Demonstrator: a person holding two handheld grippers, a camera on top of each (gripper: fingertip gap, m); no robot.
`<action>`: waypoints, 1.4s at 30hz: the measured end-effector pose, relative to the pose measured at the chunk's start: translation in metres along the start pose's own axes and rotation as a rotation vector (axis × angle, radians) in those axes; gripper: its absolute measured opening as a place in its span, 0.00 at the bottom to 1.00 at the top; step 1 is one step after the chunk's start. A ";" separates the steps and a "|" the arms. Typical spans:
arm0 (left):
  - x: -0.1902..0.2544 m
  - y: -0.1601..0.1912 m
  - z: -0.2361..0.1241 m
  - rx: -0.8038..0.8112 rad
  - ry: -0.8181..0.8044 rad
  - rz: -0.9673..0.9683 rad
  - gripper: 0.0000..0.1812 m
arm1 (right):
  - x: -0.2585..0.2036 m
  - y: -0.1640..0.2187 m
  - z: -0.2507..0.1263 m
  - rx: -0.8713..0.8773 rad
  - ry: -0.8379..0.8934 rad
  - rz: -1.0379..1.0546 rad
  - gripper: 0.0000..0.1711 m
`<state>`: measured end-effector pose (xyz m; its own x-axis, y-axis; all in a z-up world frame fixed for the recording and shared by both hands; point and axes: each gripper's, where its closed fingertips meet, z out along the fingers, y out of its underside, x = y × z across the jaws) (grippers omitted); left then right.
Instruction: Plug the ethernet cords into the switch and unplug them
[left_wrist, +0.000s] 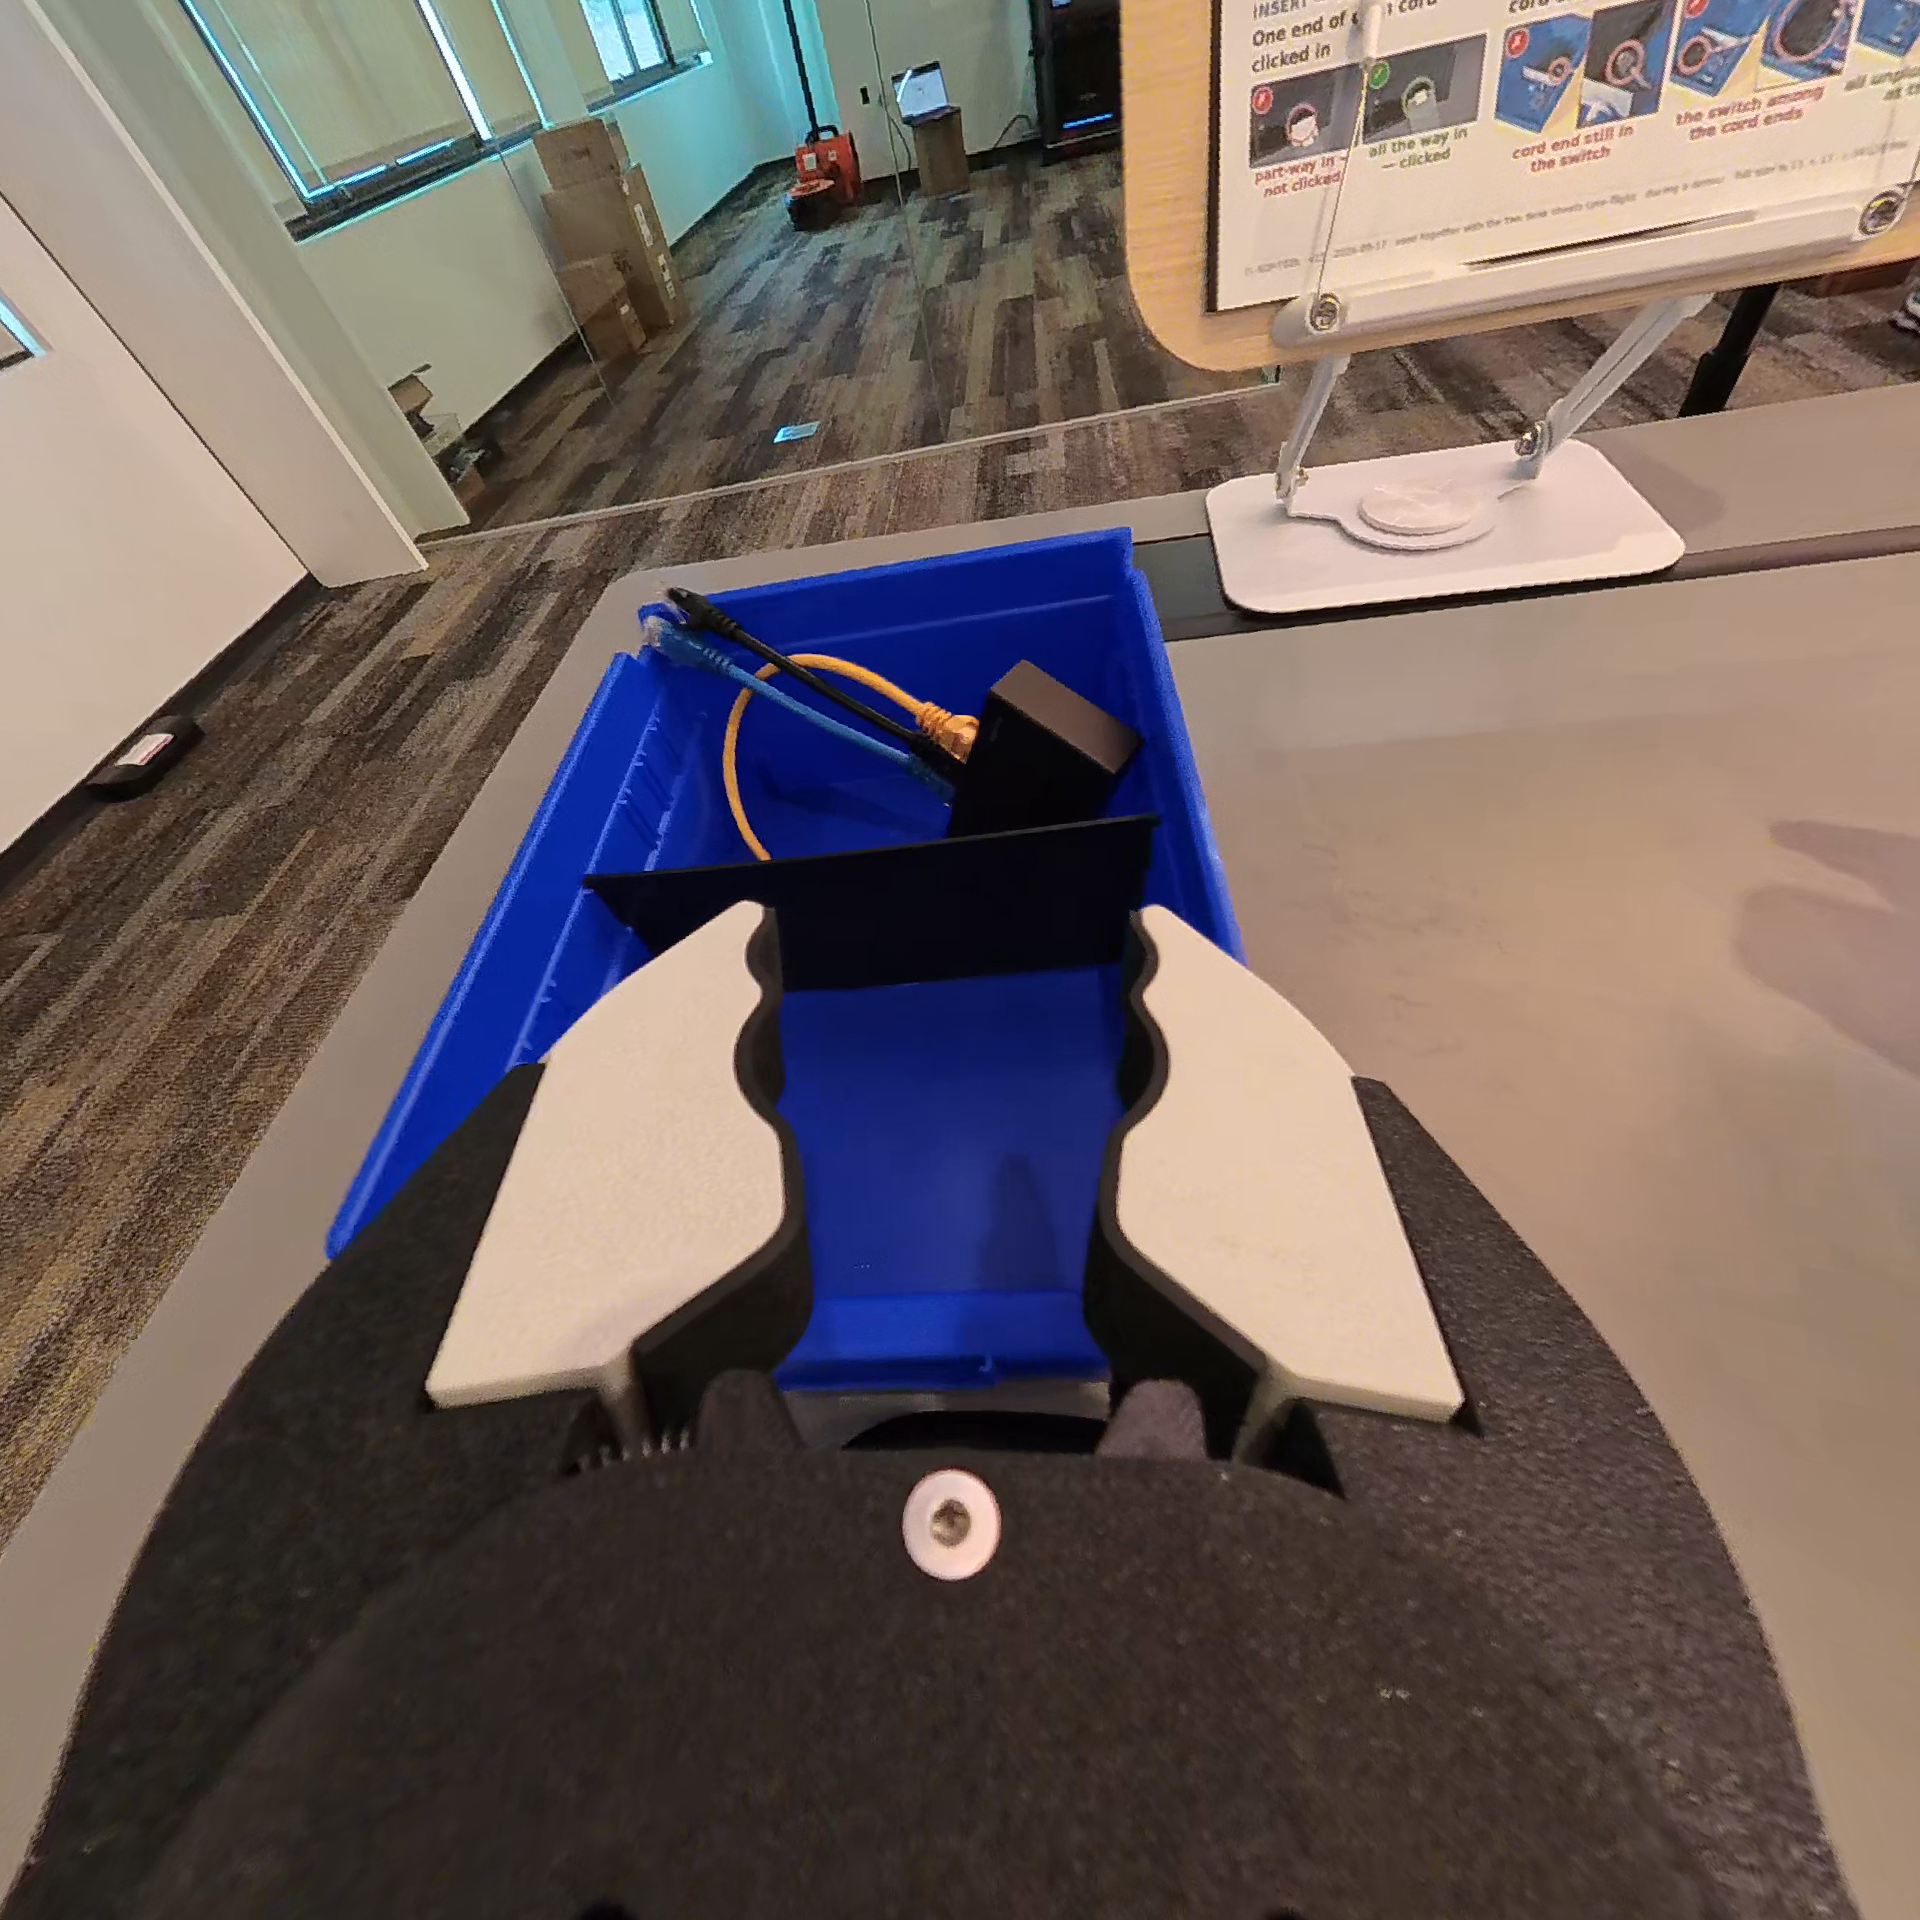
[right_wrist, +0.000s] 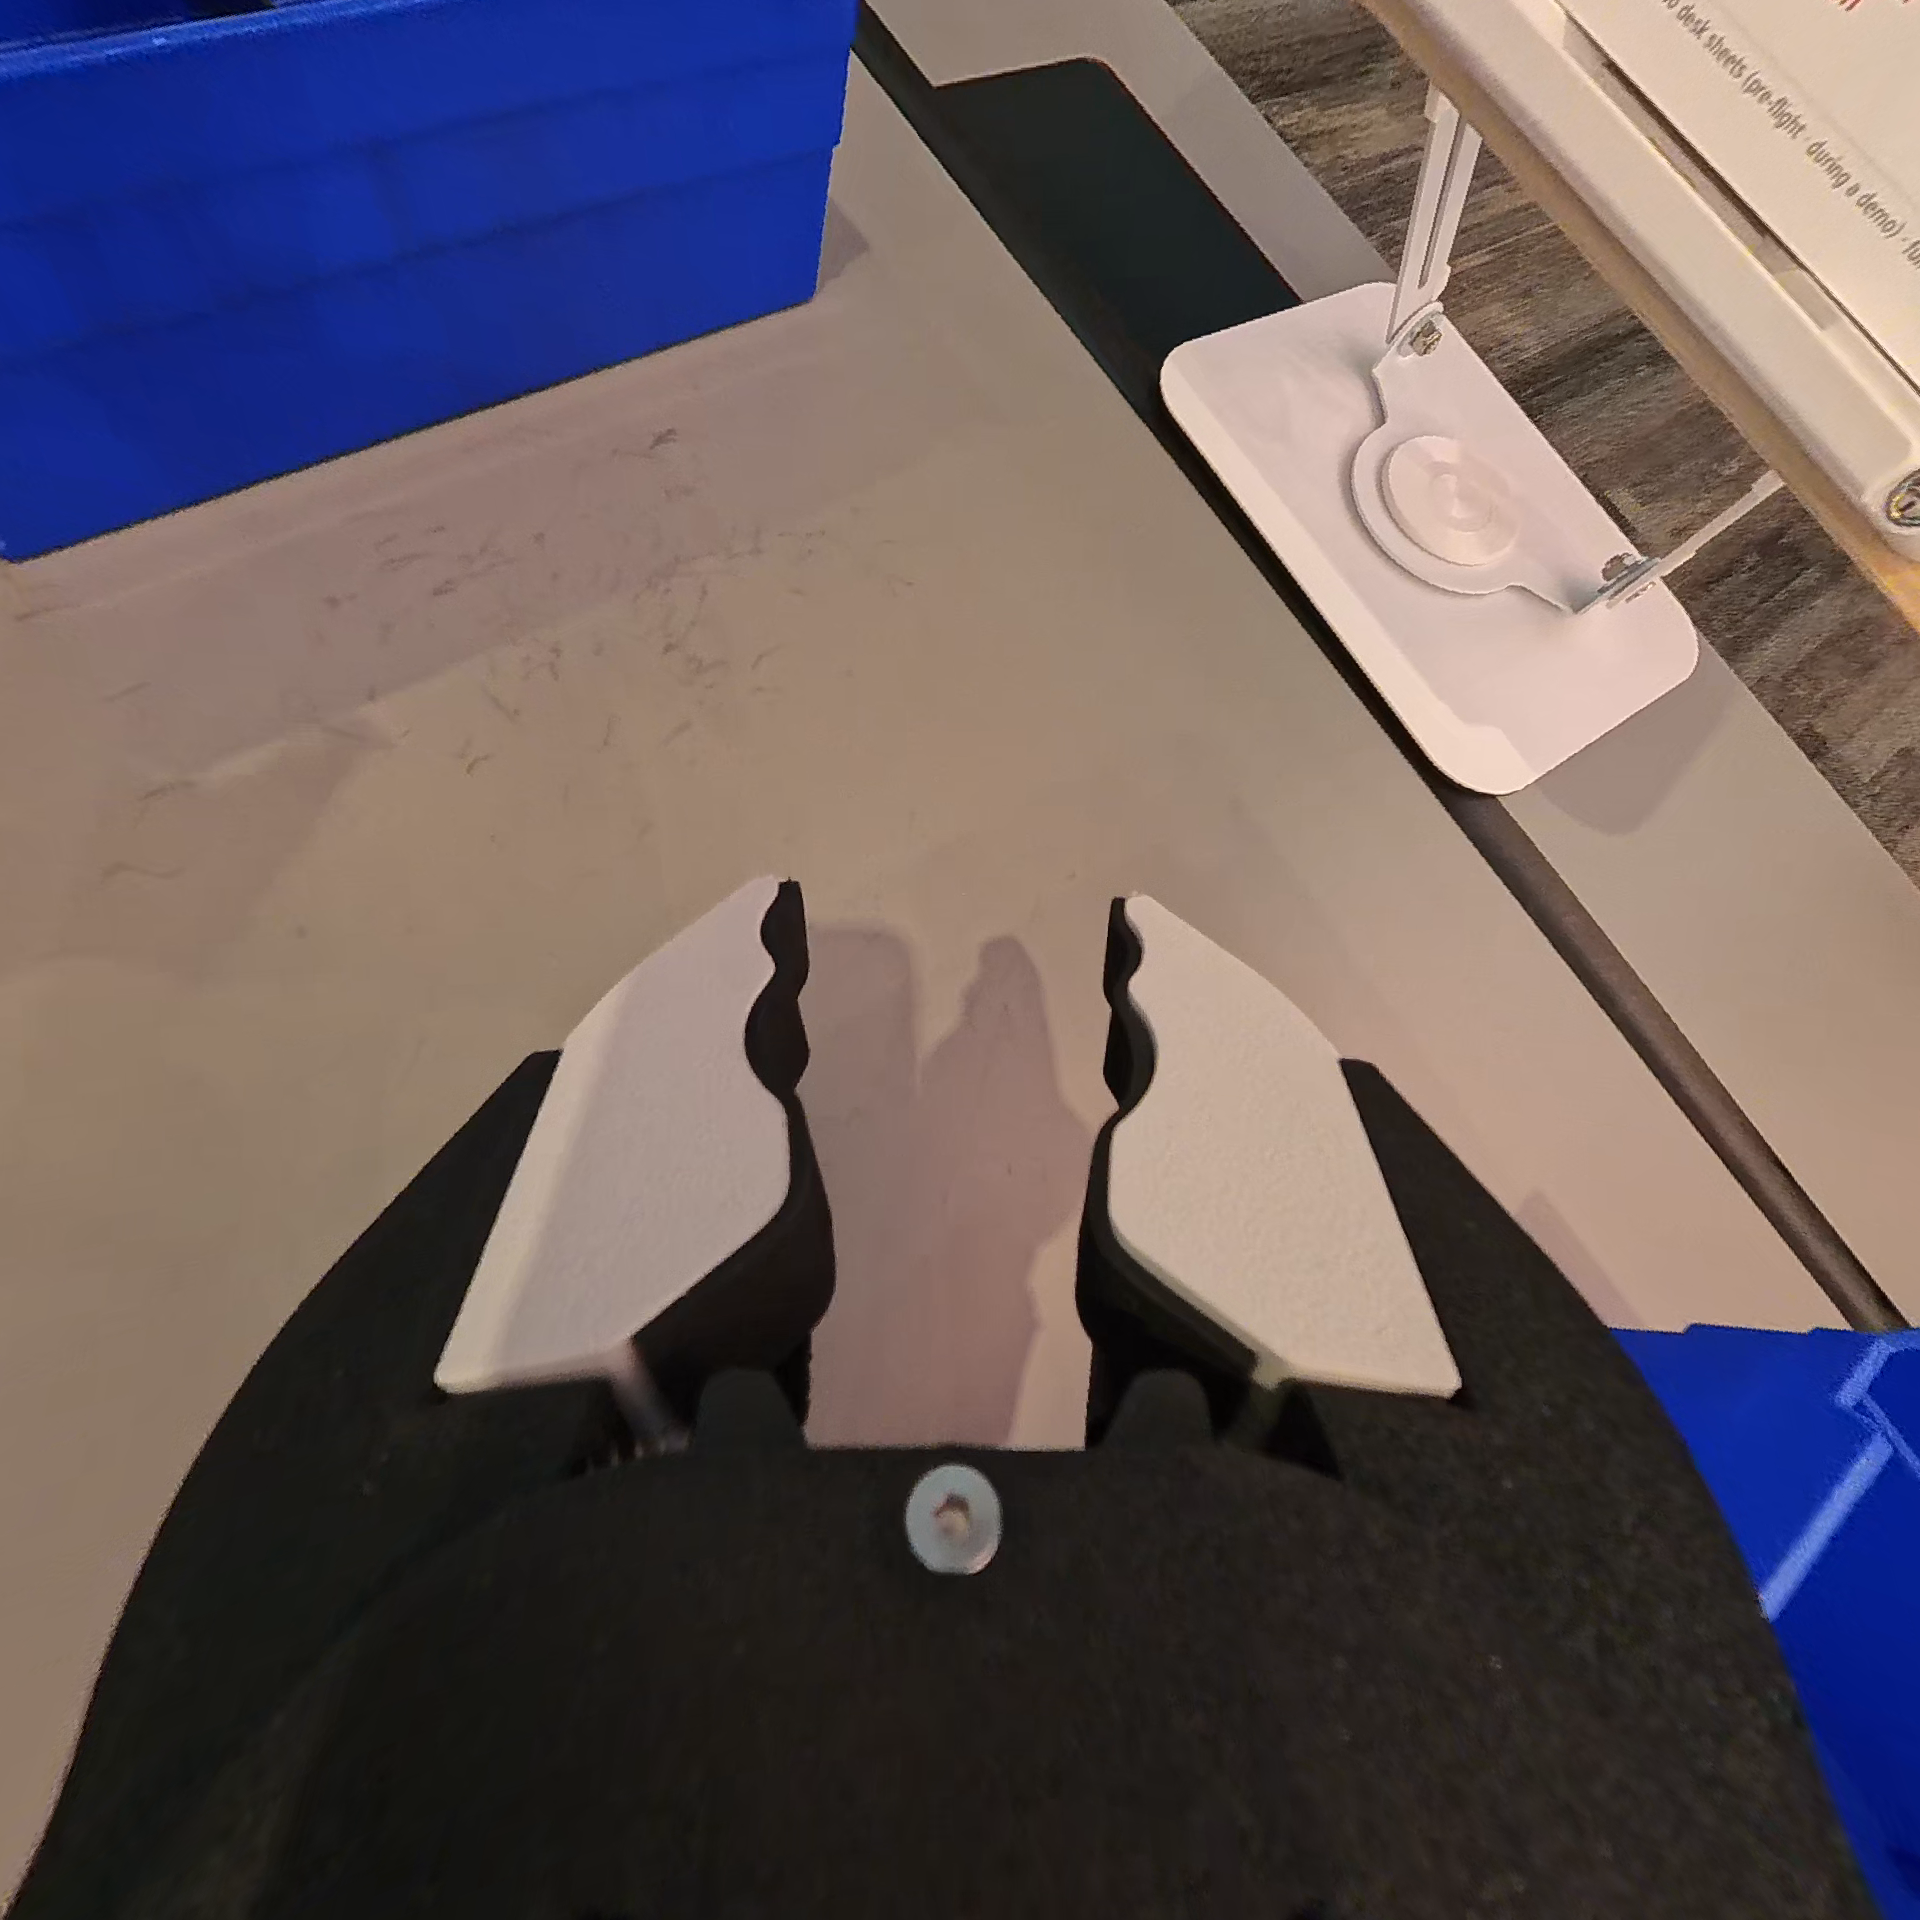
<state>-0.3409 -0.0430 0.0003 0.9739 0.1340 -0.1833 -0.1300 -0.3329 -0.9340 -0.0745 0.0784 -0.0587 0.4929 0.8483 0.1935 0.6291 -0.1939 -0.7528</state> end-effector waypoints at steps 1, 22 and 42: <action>-0.002 0.000 0.000 0.002 0.000 -0.003 0.34 | -0.001 0.001 0.001 -0.003 0.000 -0.003 0.31; -0.035 -0.014 0.051 -0.203 0.144 -0.228 0.34 | -0.004 0.013 0.014 -0.058 -0.002 -0.017 0.31; -0.006 -0.015 0.139 -0.592 -0.006 -0.344 0.35 | -0.009 0.015 0.016 -0.061 -0.024 -0.025 0.31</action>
<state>-0.3708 0.0910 -0.0275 0.9402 0.3284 0.0907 0.3123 -0.7244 -0.6146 -0.0791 0.0753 -0.0821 0.4629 0.8645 0.1960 0.6769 -0.2020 -0.7078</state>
